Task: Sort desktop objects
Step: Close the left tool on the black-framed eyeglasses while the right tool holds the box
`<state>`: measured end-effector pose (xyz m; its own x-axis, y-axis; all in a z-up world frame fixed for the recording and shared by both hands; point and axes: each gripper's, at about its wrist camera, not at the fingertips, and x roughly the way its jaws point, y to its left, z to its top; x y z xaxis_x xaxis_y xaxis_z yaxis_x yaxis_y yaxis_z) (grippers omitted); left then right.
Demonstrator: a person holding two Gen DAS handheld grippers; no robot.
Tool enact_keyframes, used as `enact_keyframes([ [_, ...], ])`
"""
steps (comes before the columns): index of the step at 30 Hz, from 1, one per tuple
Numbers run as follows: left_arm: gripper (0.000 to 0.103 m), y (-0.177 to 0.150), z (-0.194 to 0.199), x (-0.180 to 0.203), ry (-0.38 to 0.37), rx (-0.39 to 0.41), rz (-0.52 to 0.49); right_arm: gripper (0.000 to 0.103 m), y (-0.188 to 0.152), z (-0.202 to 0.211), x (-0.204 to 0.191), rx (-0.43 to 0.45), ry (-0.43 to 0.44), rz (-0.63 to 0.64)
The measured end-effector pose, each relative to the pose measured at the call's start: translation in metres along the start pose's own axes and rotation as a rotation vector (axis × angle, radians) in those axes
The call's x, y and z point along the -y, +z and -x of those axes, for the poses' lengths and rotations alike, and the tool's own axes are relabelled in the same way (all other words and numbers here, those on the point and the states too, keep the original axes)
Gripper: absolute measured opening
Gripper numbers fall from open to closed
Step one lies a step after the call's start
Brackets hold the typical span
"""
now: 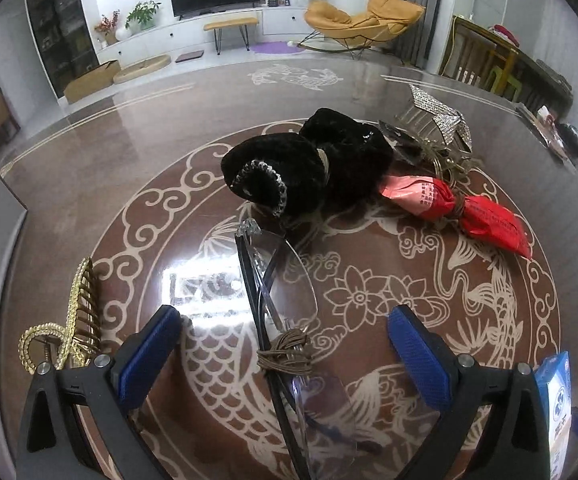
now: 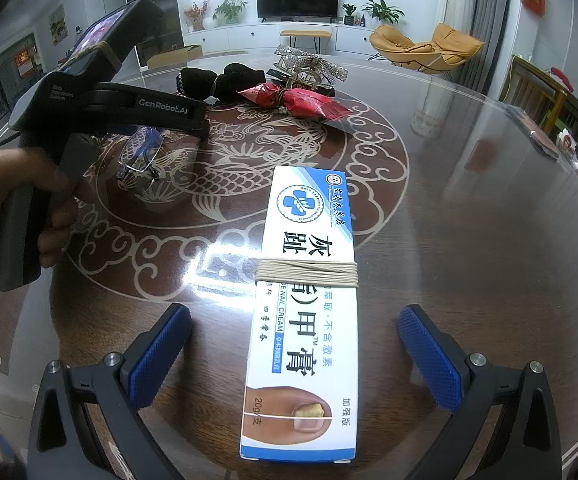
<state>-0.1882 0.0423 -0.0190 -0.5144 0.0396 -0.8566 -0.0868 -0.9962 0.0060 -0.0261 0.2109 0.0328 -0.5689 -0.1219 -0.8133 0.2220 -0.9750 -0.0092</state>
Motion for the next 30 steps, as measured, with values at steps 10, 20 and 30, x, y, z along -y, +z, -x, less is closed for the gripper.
enact_keyframes([
  [10, 0.025, -0.022, 0.026, 0.013, 0.002, 0.074, -0.083, 0.103, 0.000, 0.000, 0.000, 0.000, 0.000, 0.000],
  [20, 0.025, -0.114, 0.081, -0.017, -0.053, 0.085, -0.070, 0.103, 0.000, 0.000, 0.000, 0.000, 0.000, 0.000],
  [30, 0.103, -0.135, 0.079, -0.030, -0.052, 0.044, -0.078, 0.103, 0.000, 0.000, 0.000, 0.000, 0.000, 0.000],
])
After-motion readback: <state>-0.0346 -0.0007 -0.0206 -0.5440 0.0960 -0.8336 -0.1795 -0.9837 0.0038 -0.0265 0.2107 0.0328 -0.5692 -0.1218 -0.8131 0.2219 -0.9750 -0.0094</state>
